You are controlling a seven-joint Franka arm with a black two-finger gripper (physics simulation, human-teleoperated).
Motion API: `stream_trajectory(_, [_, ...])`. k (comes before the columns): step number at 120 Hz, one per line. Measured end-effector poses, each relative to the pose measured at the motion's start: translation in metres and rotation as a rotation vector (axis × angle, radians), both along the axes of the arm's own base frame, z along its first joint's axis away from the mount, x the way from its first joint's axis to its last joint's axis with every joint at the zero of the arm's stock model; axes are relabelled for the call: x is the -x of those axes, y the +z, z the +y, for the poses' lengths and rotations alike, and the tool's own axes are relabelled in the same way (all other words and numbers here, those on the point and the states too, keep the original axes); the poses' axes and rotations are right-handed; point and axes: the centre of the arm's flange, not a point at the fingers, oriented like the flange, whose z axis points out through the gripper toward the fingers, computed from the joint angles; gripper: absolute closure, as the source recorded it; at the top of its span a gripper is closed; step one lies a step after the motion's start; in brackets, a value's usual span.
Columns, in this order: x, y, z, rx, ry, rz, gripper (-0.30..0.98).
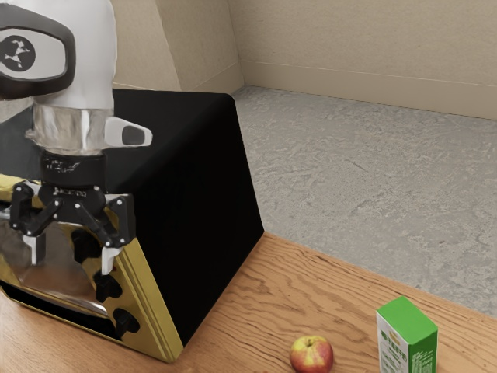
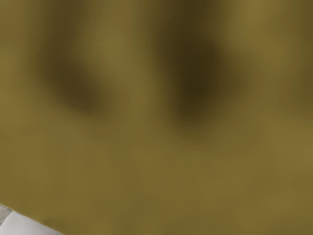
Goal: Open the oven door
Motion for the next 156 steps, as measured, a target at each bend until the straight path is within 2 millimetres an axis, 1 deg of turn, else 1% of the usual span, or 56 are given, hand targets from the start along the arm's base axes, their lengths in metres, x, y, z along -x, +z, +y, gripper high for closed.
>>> stream_trajectory(9, [-0.020, 0.001, 0.002, -0.059, 0.178, -0.144, 0.01])
stream_trajectory(14, [-0.025, 0.008, -0.002, -0.078, 0.261, -0.217, 0.07])
stream_trajectory(18, [-0.028, 0.014, -0.009, -0.090, 0.314, -0.265, 0.10])
stream_trajectory(19, [-0.029, 0.016, -0.013, -0.092, 0.324, -0.280, 0.14])
stream_trajectory(20, [-0.030, 0.019, -0.016, -0.095, 0.334, -0.294, 0.15])
stream_trajectory(22, [-0.031, 0.025, -0.022, -0.098, 0.357, -0.321, 0.14])
stream_trajectory(26, [-0.032, 0.035, -0.033, -0.104, 0.405, -0.369, 0.11])
stream_trajectory(30, [-0.027, 0.048, -0.040, -0.103, 0.458, -0.415, 0.09])
stream_trajectory(33, [-0.022, 0.058, -0.041, -0.099, 0.503, -0.445, 0.08])
stream_trajectory(36, [-0.015, 0.068, -0.037, -0.096, 0.555, -0.469, 0.07])
stream_trajectory(40, [0.005, 0.079, -0.017, -0.102, 0.658, -0.499, 0.05])
stream_trajectory(43, [0.035, 0.081, -0.002, -0.122, 0.747, -0.526, 0.05])
stream_trajectory(46, [0.063, 0.081, 0.008, -0.145, 0.828, -0.554, 0.04])
stream_trajectory(50, [0.091, 0.074, 0.018, -0.175, 0.926, -0.579, 0.03])
stream_trajectory(53, [0.113, 0.060, 0.024, -0.194, 0.992, -0.593, 0.03])
stream_trajectory(56, [0.131, 0.046, 0.031, -0.203, 1.054, -0.607, 0.03])
stream_trajectory(59, [0.146, 0.032, 0.042, -0.208, 1.120, -0.618, 0.02])
stream_trajectory(63, [0.160, 0.021, 0.059, -0.214, 1.211, -0.635, 0.02])
stream_trajectory(69, [0.179, 0.009, 0.078, -0.224, 1.332, -0.674, 0.01])
stream_trajectory(74, [0.188, 0.005, 0.092, -0.230, 1.415, -0.706, 0.01])
stream_trajectory(85, [0.193, 0.008, 0.107, -0.225, 1.521, -0.778, 0.01])
stream_trajectory(105, [0.189, 0.015, 0.124, -0.223, 1.620, -0.864, 0.00])
stream_trajectory(117, [0.185, 0.017, 0.127, -0.274, 1.662, -0.901, 0.00])
stream_trajectory(130, [0.181, 0.018, 0.129, -0.280, 1.685, -0.915, 0.00])
stream_trajectory(156, [0.173, 0.009, 0.136, -0.274, 1.693, -0.905, 0.00])
